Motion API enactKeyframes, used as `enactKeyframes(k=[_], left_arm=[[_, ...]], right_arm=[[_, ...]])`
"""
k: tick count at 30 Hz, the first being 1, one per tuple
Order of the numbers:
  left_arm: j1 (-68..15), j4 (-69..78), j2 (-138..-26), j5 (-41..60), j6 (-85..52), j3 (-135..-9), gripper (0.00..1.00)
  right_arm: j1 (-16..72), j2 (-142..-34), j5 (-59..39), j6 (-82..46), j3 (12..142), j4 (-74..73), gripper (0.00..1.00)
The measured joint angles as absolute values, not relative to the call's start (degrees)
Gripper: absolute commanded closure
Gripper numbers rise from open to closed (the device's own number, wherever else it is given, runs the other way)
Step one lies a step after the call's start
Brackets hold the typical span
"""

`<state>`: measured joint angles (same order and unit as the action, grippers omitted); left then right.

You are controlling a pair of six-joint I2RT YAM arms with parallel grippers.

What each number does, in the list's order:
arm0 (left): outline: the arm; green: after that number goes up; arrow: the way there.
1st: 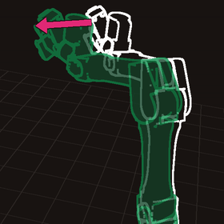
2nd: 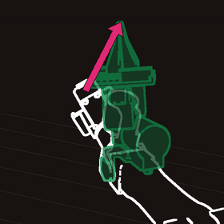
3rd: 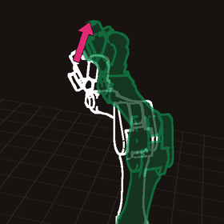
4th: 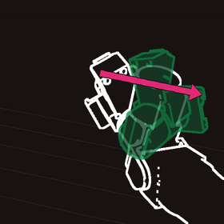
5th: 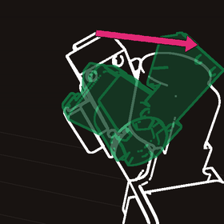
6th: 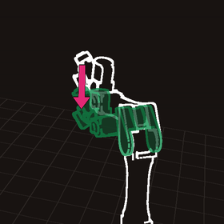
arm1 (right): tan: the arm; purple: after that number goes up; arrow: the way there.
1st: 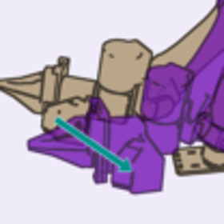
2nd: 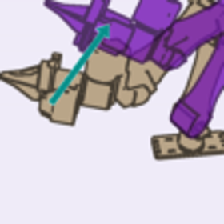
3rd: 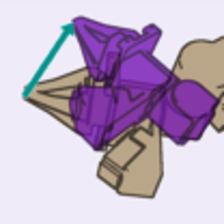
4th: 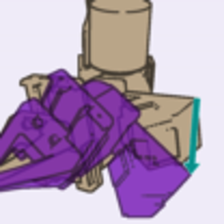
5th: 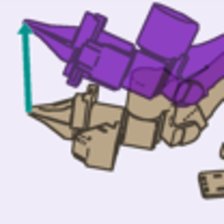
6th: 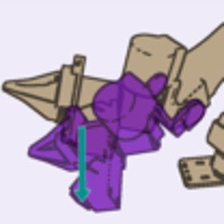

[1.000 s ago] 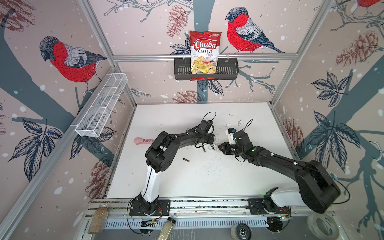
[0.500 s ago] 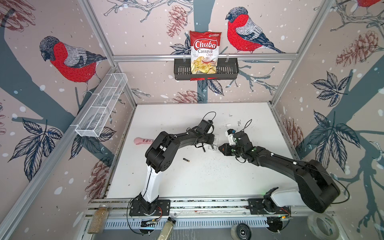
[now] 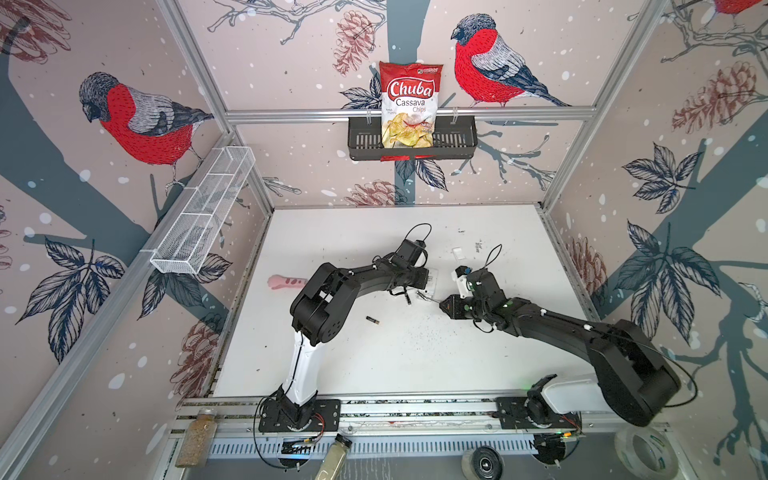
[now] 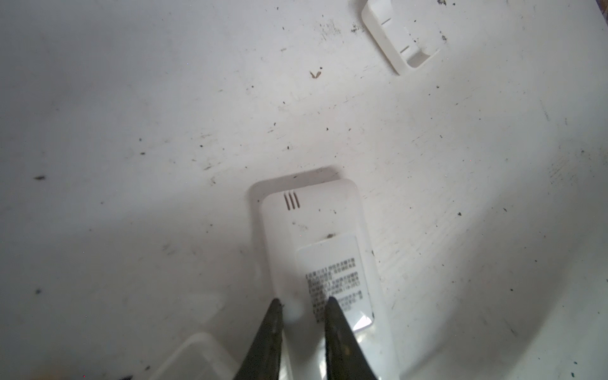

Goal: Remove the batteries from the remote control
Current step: 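Pry the second battery out of the compartment with the screwdriver tip, then lift the screwdriver away and lower it onto the table with the right gripper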

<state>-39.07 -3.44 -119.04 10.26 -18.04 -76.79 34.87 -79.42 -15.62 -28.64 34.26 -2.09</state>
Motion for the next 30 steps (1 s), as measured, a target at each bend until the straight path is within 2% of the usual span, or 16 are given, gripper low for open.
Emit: enactKeyframes(k=[22,30], left_arm=[[-39.1,-2.8,-118.8,10.3,-18.2,-76.3,0.77],[-38.5,-6.3,-116.8,10.4,-18.4,-77.5,0.63]], right_arm=[[38.1,-80.6,-18.2,-28.6,36.8,-4.2,0.93],[34.9,-77.7,-17.8,-28.6,36.2,-3.3,0.92]])
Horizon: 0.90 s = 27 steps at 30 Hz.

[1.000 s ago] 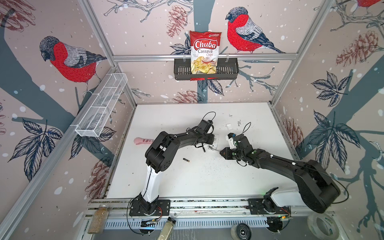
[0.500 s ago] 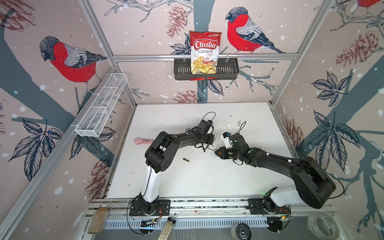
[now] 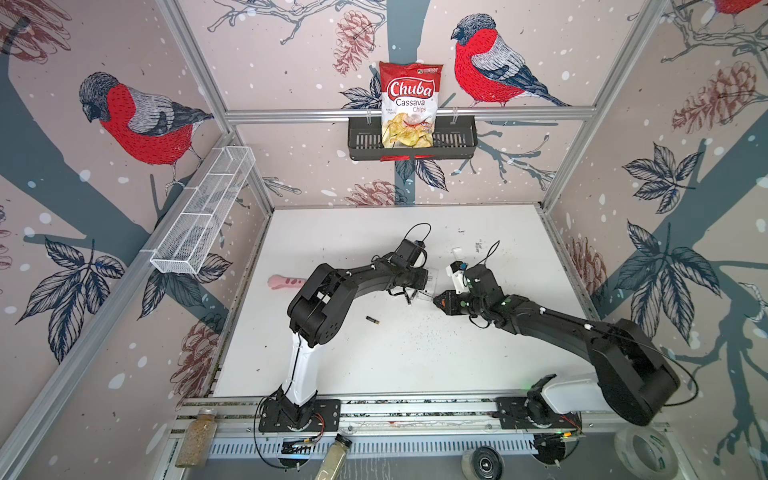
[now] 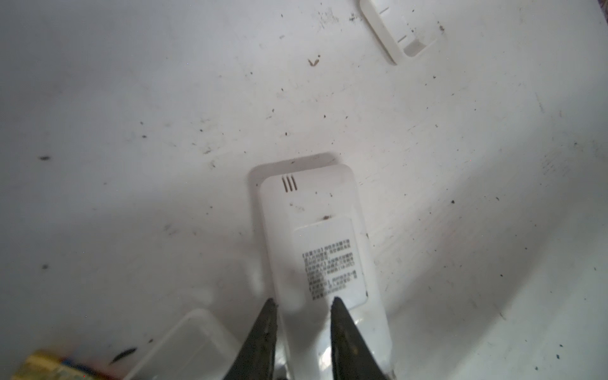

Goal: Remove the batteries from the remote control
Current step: 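Lift the screwdriver away and lower it onto the table with the right gripper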

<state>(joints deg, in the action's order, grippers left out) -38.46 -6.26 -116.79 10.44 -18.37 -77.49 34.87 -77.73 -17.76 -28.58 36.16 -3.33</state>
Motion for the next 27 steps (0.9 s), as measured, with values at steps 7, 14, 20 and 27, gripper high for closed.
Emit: enactKeyframes(k=[7,14,20,27], left_arm=[[-37.8,-7.4,-114.4,8.8,-18.7,-82.2,0.27],[-37.9,-7.1,-108.8,6.9,-18.6,-78.6,0.07],[-37.9,-4.8,-102.8,3.3,-18.7,-70.5,0.04],[-37.9,-1.5,-97.2,-0.2,-19.6,-63.3,0.04]], right_arm=[[29.1,-71.6,-15.6,-28.7,33.3,-1.9,0.91],[27.4,-72.2,-10.0,-28.8,32.6,-2.6,0.87],[27.4,-77.5,-5.1,-28.9,32.8,-5.6,0.79],[29.8,-85.2,-1.8,-28.6,35.4,-8.6,0.72]])
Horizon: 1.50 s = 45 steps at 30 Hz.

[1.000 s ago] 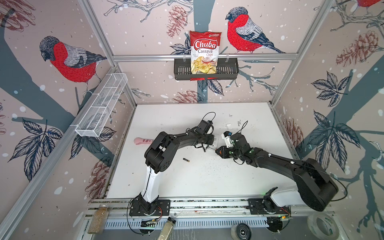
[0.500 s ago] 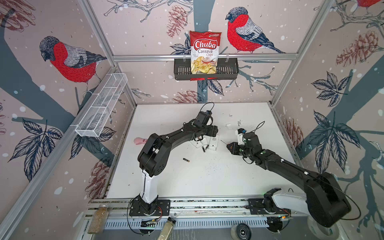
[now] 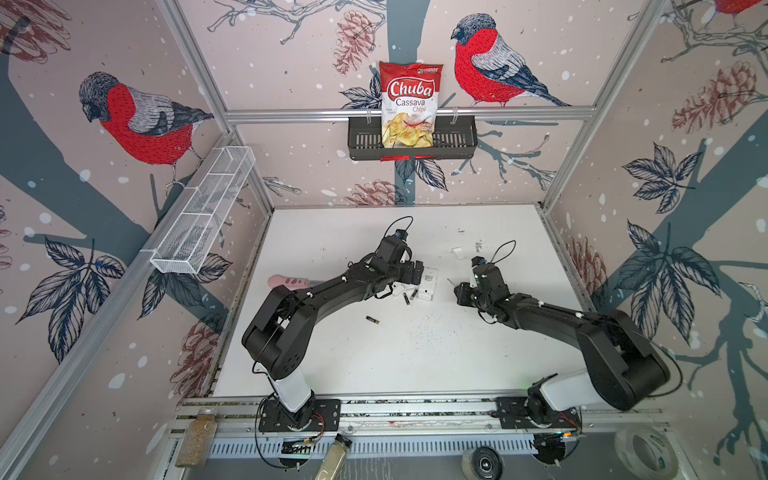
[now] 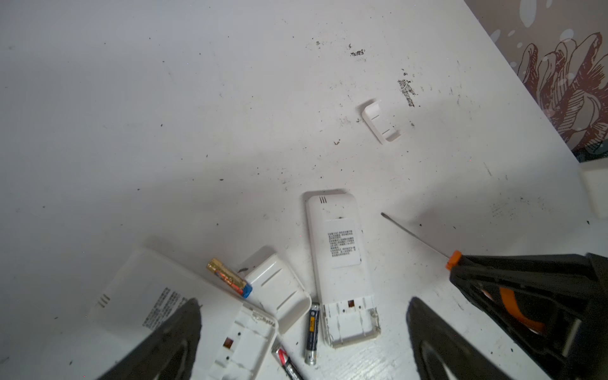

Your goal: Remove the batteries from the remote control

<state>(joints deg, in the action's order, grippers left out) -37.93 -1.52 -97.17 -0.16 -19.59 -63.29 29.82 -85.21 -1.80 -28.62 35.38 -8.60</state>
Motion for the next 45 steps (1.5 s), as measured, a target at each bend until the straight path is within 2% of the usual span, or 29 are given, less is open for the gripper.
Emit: enactKeyframes(k=[5,7,9,17,24,27,31,38,45], left_arm=[[-37.9,-0.4,-95.3,-1.6,-19.9,-60.2,0.04],[-37.9,0.0,-94.6,-1.8,-20.6,-59.0,0.04],[-37.9,0.2,-93.9,-2.5,-20.9,-58.1,0.04],[-37.5,0.5,-89.1,-6.3,-22.5,-54.3,0.04],[-36.6,0.1,-78.5,-13.1,-25.4,-48.7,0.04],[-35.1,1.2,-71.4,-16.0,-26.7,-44.0,0.04],[-31.9,3.4,-62.2,-19.6,-27.6,-36.9,0.04],[-27.8,13.0,-53.3,-29.2,-27.6,-27.9,0.03],[-16.4,22.1,-60.8,-34.4,-23.6,-26.1,0.03]], right_arm=[[31.2,-89.7,-0.6,-28.5,36.8,-8.9,0.64],[31.6,-91.0,-0.6,-28.4,37.5,-8.9,0.54],[31.8,-91.9,-0.3,-28.4,37.9,-8.9,0.48],[31.9,-92.2,-0.3,-28.5,39.0,-8.9,0.43],[31.9,-85.6,0.9,-28.4,38.6,-9.1,0.37],[31.9,-81.1,3.0,-28.4,37.8,-9.9,0.26],[31.3,-74.7,6.7,-28.4,35.5,-12.1,0.0],[28.3,-70.3,16.6,-27.8,31.0,-19.2,0.01],[28.2,-70.0,31.5,-18.1,22.3,-34.9,0.01]])
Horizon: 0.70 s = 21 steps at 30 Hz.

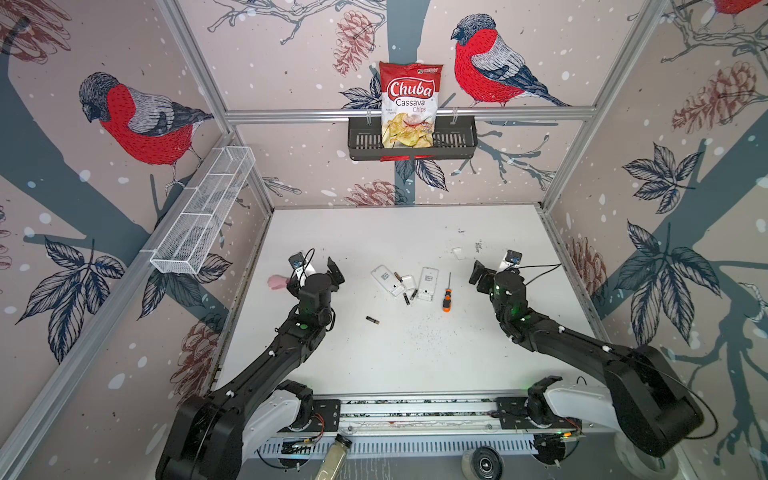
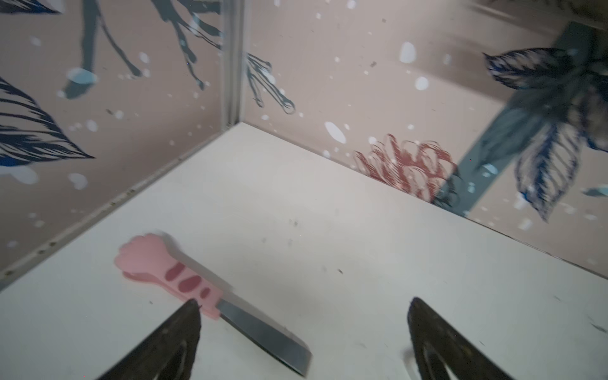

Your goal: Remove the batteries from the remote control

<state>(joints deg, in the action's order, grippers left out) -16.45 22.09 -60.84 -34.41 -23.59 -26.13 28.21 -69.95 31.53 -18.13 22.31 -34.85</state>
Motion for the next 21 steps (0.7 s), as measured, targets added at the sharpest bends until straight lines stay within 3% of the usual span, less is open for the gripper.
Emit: enactKeyframes(k=[6,12,21], left_arm=[[-6.7,29.9,-70.1,-33.0,-18.7,-22.8,0.03],[-3.6,42.1,-75.7,-30.6,-13.3,-15.7,0.03],[-1.3,62.2,-81.8,-29.0,-10.5,-11.8,0.03]], right_arm=[[27.7,-71.4,39.3,-6.2,18.8,-47.5,0.01],[24.2,-75.2,42.2,1.6,14.4,-58.9,0.01],[17.5,-75.1,41.3,3.0,12.1,-69.7,0.01]])
